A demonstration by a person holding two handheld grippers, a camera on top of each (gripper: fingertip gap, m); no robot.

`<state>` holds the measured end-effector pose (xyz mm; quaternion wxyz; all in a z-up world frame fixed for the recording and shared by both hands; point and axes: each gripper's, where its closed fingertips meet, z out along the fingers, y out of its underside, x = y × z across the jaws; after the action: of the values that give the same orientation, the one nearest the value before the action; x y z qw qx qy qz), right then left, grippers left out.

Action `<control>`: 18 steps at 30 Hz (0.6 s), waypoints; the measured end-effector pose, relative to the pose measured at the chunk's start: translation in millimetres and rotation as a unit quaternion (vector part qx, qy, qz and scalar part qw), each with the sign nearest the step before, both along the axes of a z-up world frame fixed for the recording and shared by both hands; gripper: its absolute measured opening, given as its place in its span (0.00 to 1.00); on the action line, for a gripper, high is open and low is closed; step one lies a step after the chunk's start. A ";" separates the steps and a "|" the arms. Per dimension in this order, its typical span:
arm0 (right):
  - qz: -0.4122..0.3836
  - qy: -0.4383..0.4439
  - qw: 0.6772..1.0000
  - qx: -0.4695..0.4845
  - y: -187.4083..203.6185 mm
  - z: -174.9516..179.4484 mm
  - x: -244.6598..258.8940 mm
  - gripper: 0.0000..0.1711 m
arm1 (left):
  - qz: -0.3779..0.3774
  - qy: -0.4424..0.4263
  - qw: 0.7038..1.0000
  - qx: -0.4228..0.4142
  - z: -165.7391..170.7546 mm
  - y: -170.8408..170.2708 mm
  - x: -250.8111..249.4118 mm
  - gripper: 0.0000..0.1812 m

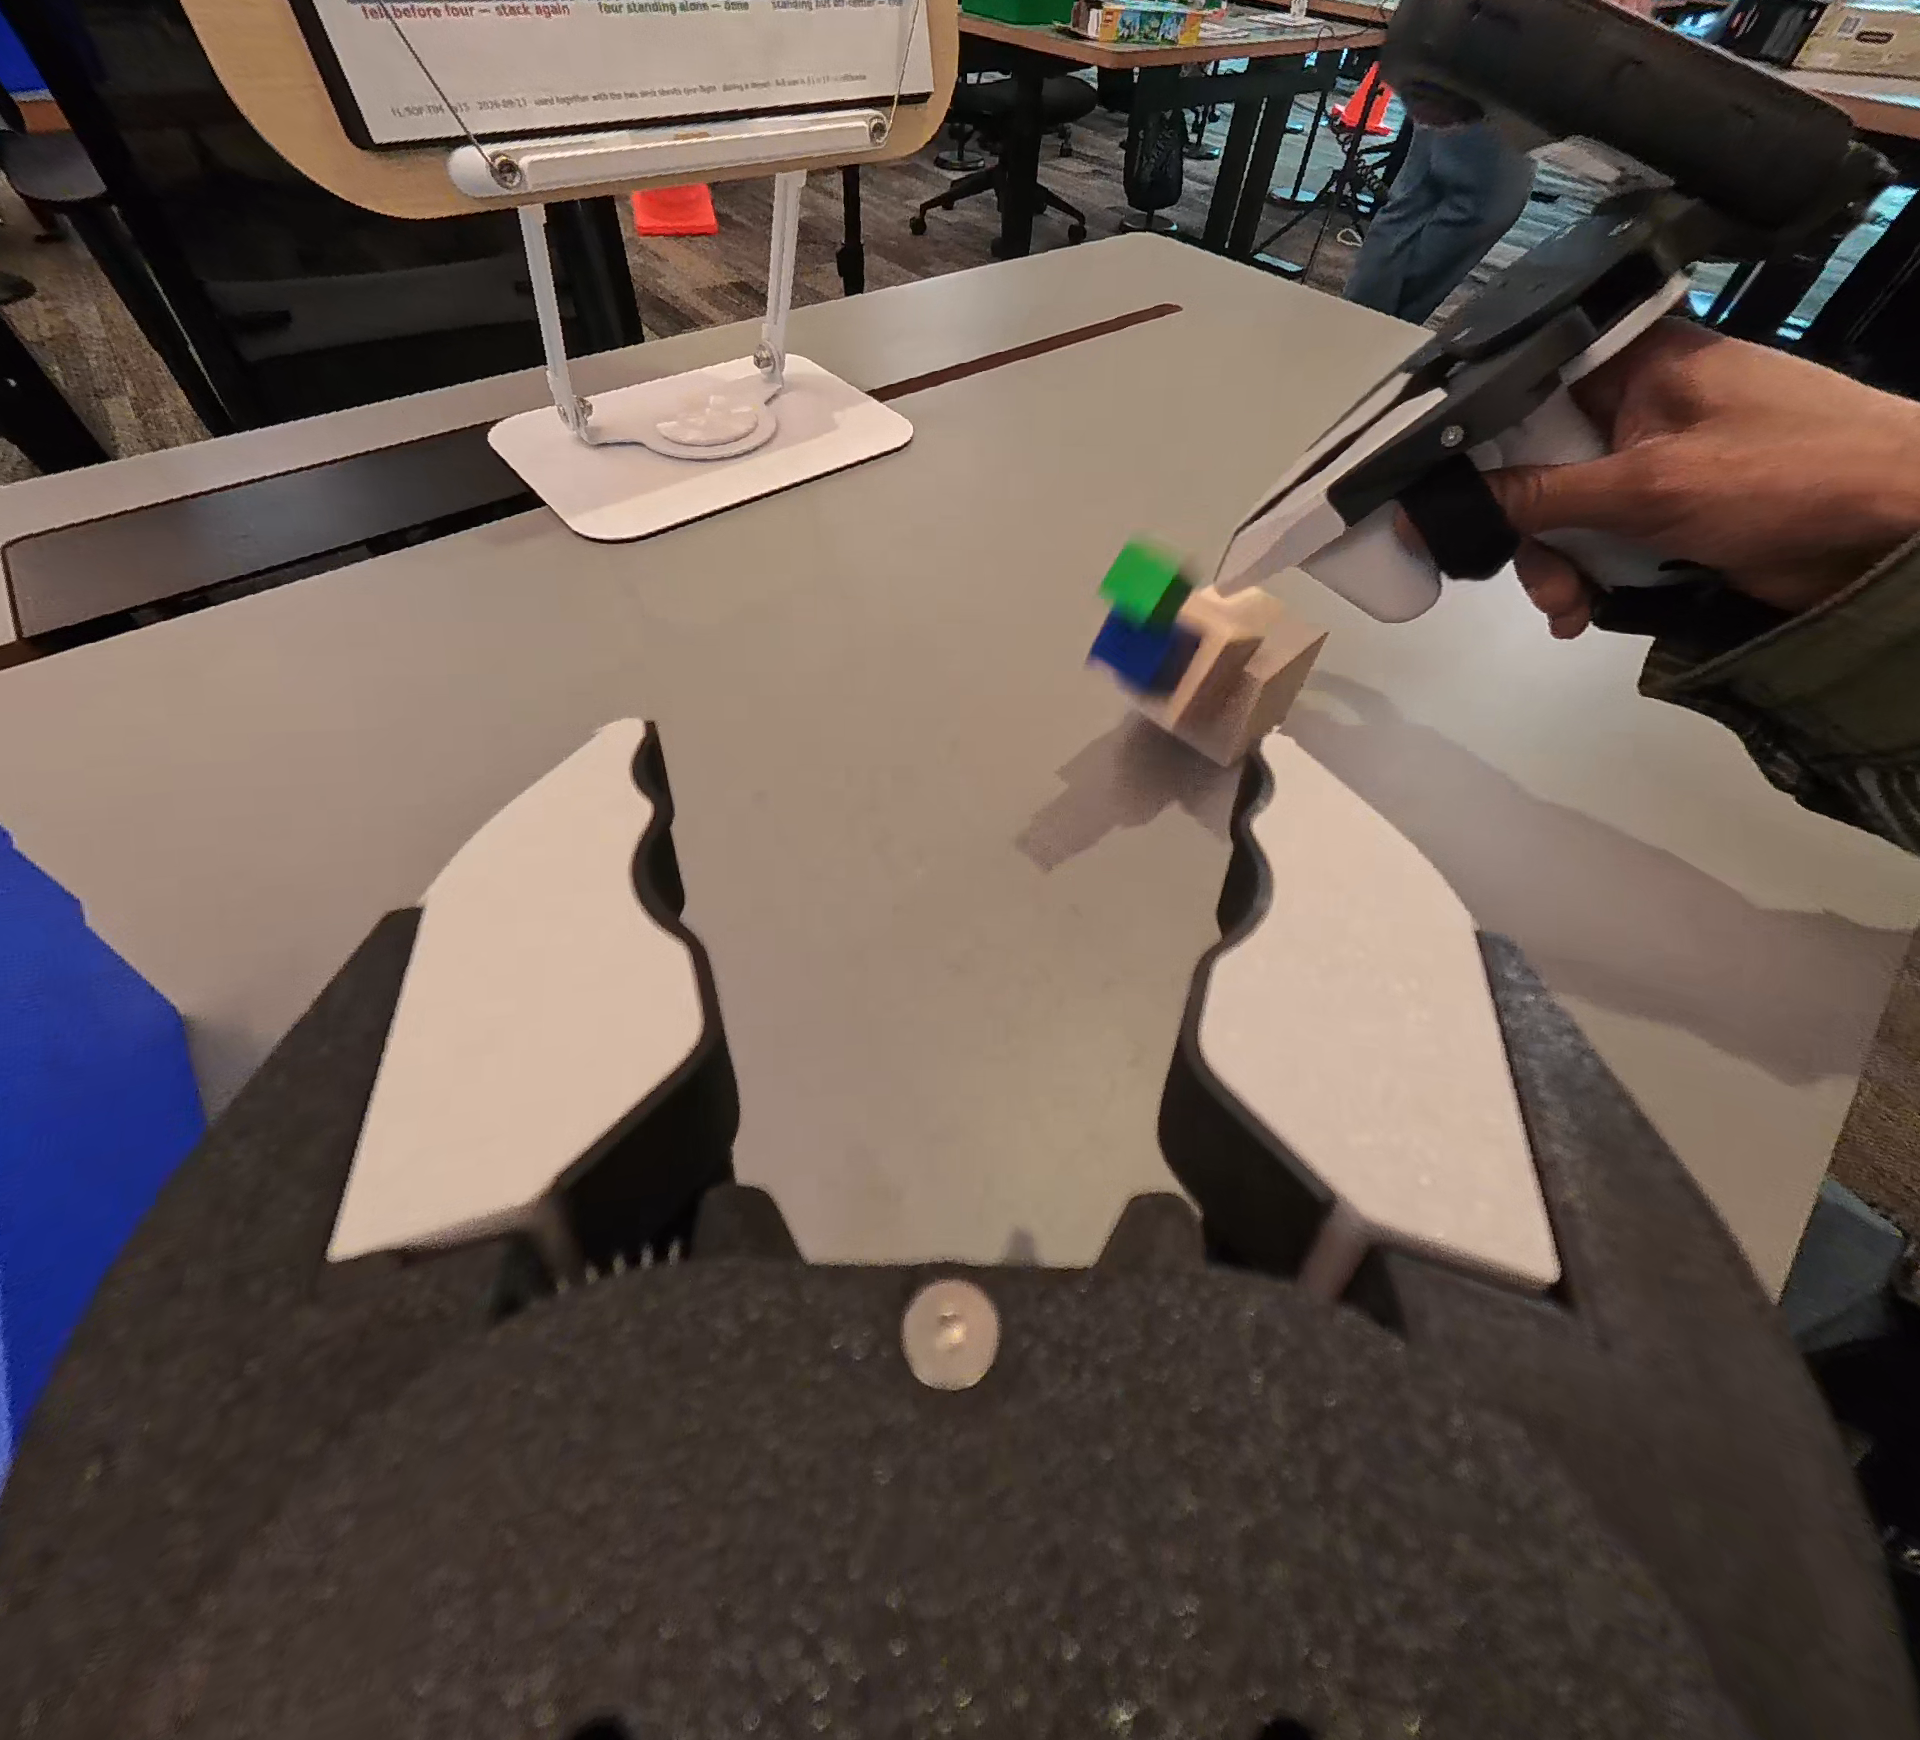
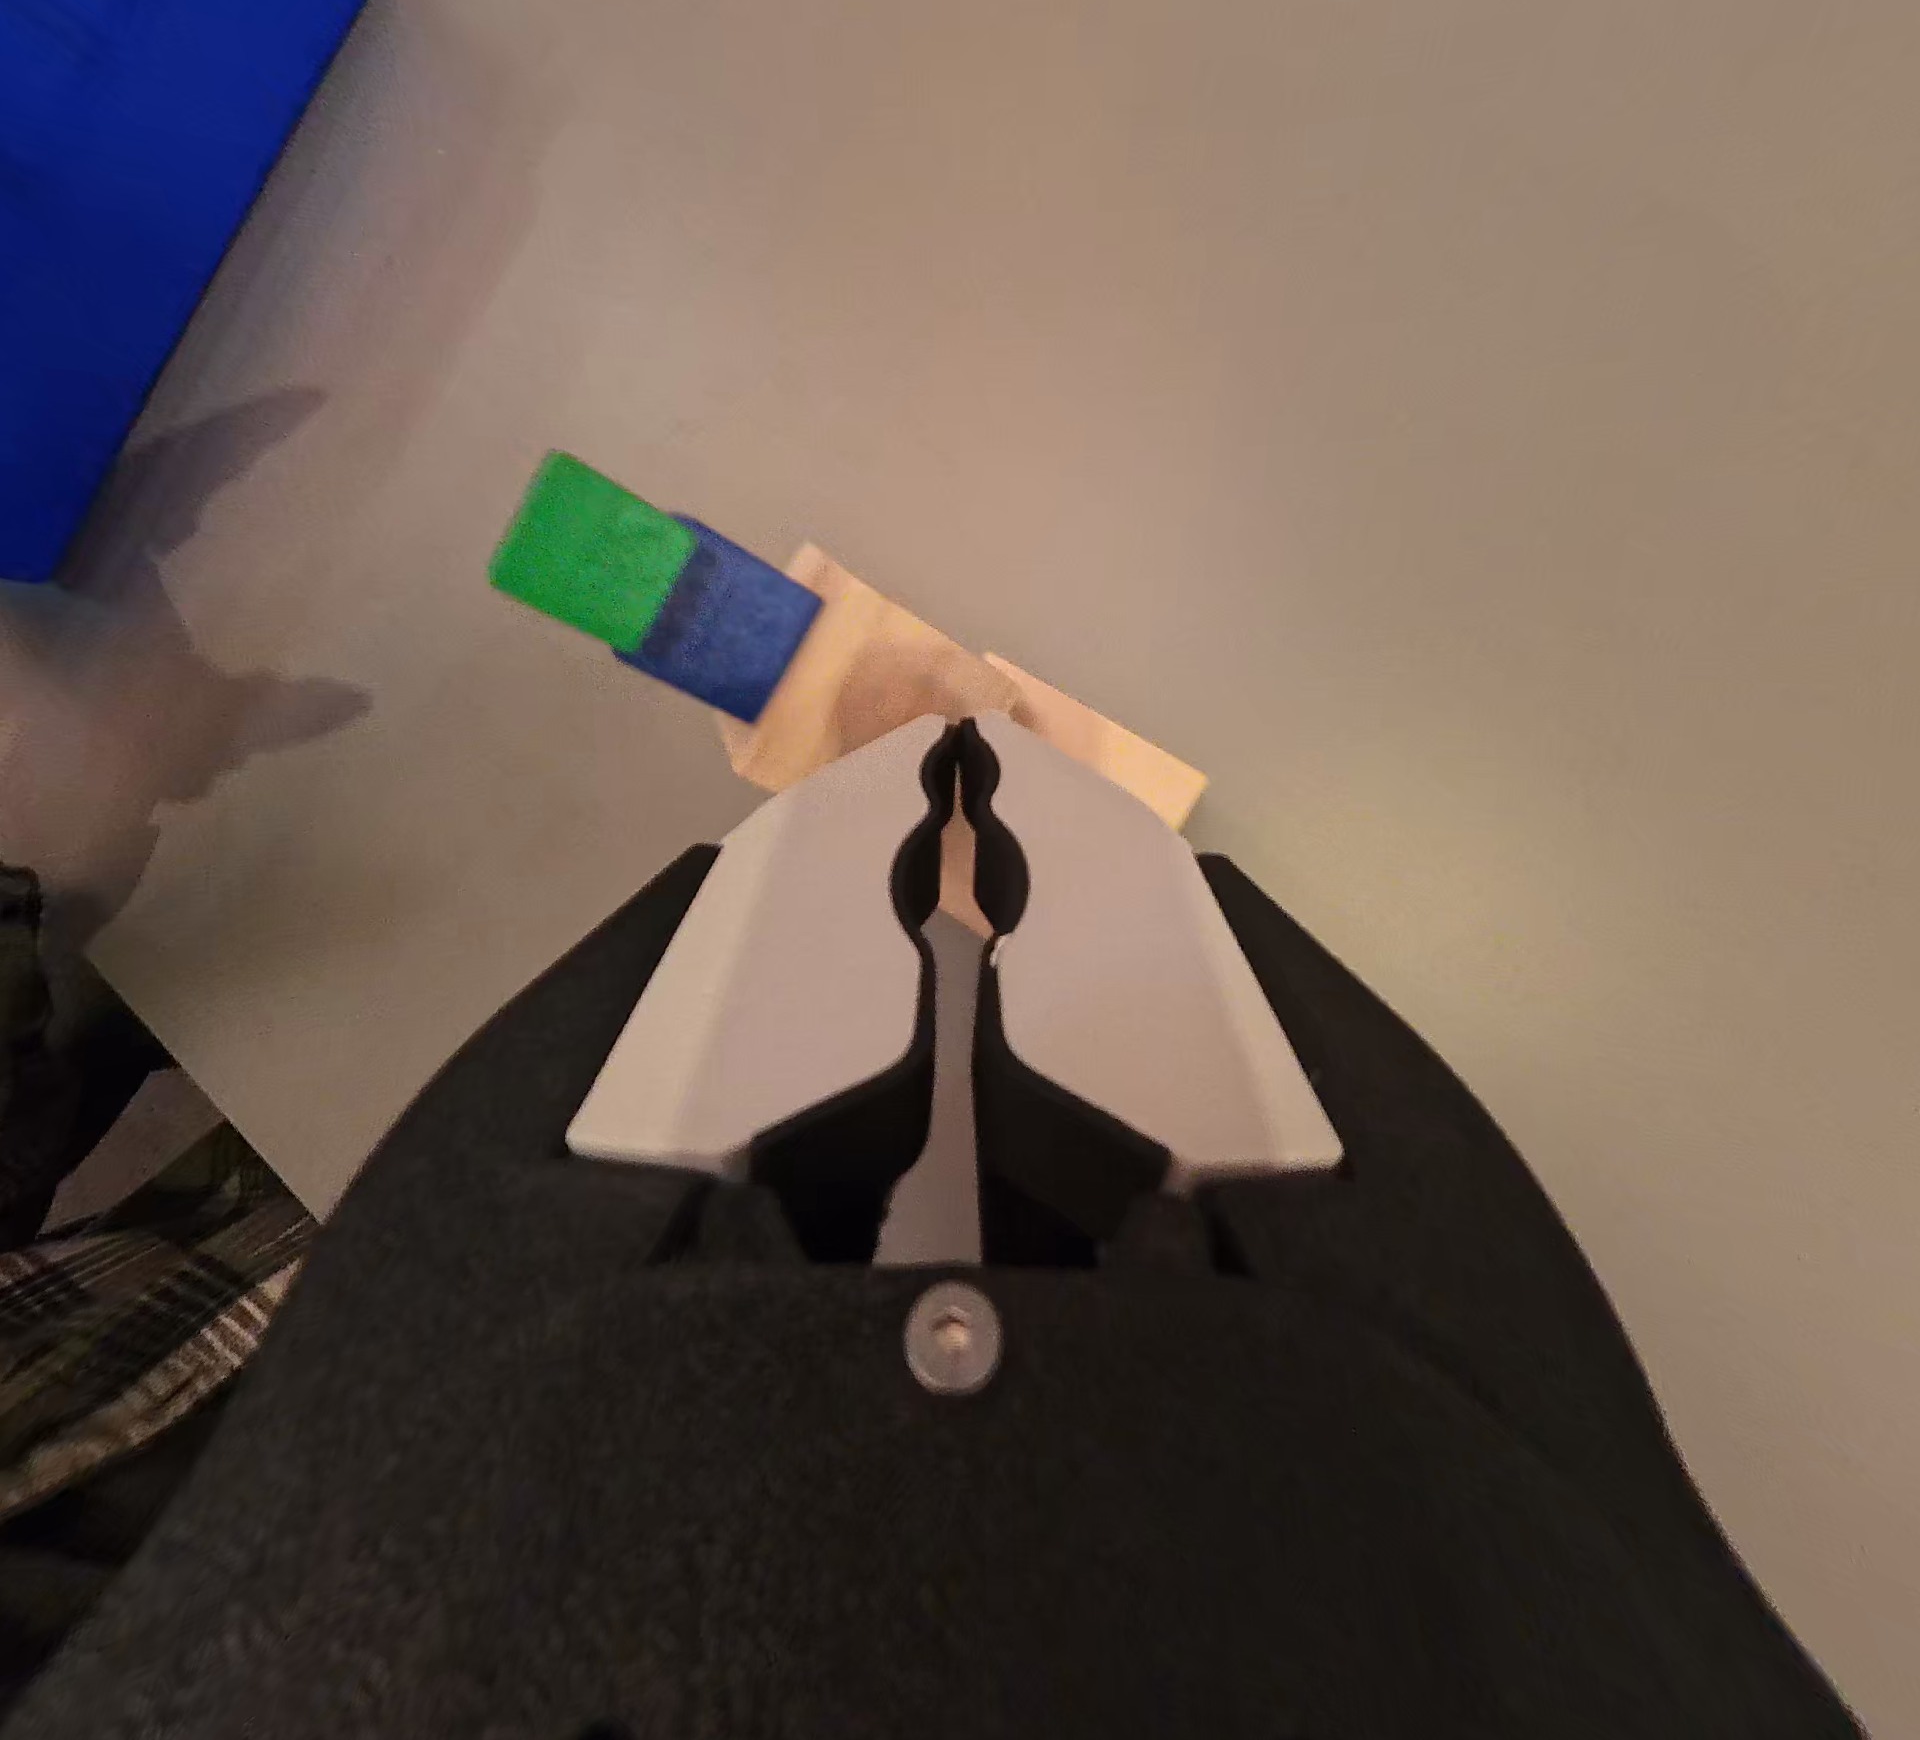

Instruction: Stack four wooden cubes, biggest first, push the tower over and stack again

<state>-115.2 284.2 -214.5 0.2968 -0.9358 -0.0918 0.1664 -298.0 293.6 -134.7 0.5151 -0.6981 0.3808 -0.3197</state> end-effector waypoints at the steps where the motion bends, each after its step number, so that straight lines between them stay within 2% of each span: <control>1: 0.006 -0.002 1.000 -0.001 1.4 -0.3 -4.1 0.00 | 0.000 0.001 1.000 0.000 -0.5 0.3 -0.1 0.56; 10: -0.003 -0.008 1.000 0.030 0.1 8.2 5.7 0.00 | -0.010 0.021 1.000 -0.015 -17.5 5.4 1.3 0.55; 18: 0.007 0.019 0.996 0.082 -27.0 17.3 23.7 0.01 | -0.049 0.032 0.998 -0.023 -29.9 -2.4 15.2 0.53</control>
<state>-91.5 257.2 -197.3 0.3729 -0.9046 -0.1057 0.1776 -282.9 291.2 -164.5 0.4702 -0.7004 0.4232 -0.3304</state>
